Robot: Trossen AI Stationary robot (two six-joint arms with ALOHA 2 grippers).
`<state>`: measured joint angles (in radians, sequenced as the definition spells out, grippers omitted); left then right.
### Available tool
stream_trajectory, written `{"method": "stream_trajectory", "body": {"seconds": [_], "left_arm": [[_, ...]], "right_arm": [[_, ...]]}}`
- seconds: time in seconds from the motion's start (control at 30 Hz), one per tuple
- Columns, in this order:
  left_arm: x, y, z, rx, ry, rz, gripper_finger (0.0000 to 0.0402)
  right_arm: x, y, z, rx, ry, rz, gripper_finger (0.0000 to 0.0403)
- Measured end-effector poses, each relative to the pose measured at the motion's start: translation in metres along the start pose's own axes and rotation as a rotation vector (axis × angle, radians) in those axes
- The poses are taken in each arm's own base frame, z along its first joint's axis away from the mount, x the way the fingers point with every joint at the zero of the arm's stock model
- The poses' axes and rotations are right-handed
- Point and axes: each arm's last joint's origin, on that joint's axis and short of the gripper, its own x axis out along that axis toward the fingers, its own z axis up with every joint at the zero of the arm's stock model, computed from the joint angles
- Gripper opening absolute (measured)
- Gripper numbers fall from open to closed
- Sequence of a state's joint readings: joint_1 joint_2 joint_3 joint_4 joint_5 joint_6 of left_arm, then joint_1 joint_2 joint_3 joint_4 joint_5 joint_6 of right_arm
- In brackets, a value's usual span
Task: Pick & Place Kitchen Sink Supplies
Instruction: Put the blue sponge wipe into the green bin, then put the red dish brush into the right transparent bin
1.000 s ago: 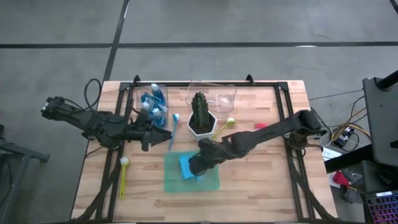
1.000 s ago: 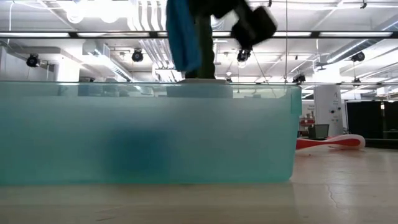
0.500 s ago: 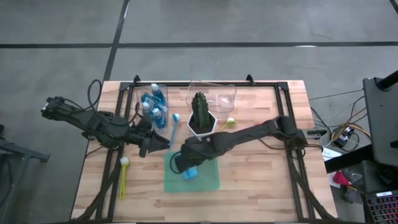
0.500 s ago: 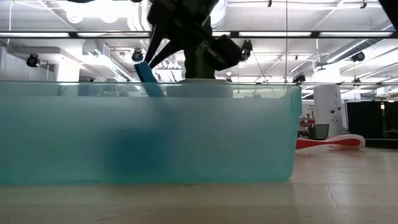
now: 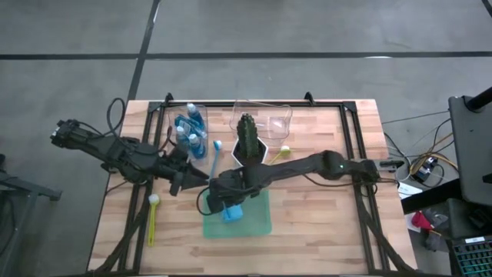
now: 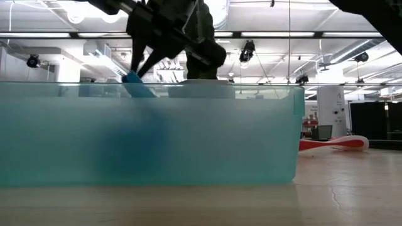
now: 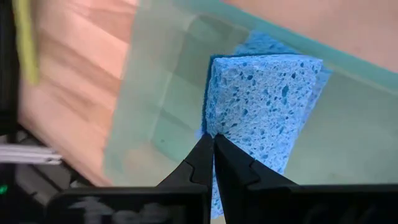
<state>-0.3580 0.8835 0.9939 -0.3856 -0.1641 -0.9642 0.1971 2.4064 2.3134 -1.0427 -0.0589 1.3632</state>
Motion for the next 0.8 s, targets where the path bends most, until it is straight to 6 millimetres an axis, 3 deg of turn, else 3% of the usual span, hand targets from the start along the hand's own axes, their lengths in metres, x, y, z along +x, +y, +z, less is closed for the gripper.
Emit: {"method": "stream_trajectory", "body": {"seconds": [0.4,0.8], "left_arm": [[-0.006,0.0,0.001,0.0,0.008,-0.02,0.0167],[-0.007,0.0,0.001,0.011,0.011,-0.017,0.0167]], "right_arm": [[0.01,-0.001,-0.001,0.017,0.02,-0.017,0.0015],[-0.006,0.007,-0.004,0.014,0.038,0.038,0.0111]]}}
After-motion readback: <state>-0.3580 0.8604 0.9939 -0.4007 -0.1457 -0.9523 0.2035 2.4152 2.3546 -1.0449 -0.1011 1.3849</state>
